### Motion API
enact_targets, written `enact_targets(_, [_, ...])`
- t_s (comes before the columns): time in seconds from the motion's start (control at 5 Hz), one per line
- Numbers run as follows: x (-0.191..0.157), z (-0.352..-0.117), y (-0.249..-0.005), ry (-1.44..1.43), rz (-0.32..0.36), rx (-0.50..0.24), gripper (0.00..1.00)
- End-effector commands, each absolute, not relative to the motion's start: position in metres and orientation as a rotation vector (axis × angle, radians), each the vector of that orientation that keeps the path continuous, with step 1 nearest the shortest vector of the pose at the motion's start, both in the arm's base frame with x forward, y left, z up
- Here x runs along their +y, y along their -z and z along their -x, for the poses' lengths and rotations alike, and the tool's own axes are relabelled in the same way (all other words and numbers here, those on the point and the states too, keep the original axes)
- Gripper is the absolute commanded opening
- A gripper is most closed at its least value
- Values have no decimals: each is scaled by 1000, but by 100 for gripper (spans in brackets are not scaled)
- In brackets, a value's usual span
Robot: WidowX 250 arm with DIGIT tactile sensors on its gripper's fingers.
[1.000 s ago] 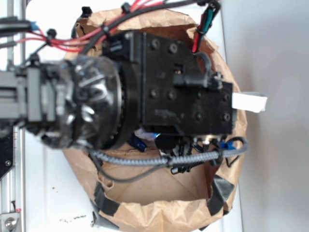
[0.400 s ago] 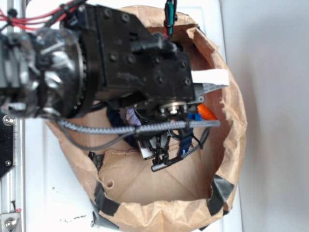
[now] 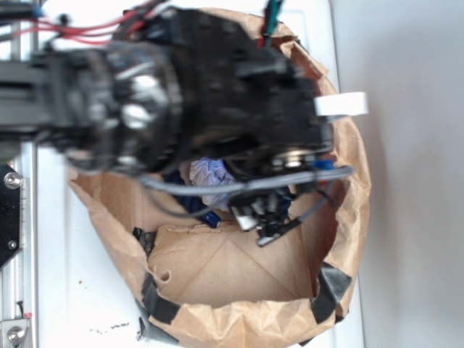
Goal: Grab the white paper.
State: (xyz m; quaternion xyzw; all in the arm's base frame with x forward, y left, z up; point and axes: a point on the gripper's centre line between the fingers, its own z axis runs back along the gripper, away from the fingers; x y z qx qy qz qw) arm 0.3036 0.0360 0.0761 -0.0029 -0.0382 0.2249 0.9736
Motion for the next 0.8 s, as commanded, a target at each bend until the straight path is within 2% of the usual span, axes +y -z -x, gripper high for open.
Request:
enact_targets(0.0, [44, -317, -92, -529, -14, -126, 100])
enact_targets(0.6, [42, -308, -73, -527, -40, -200, 100])
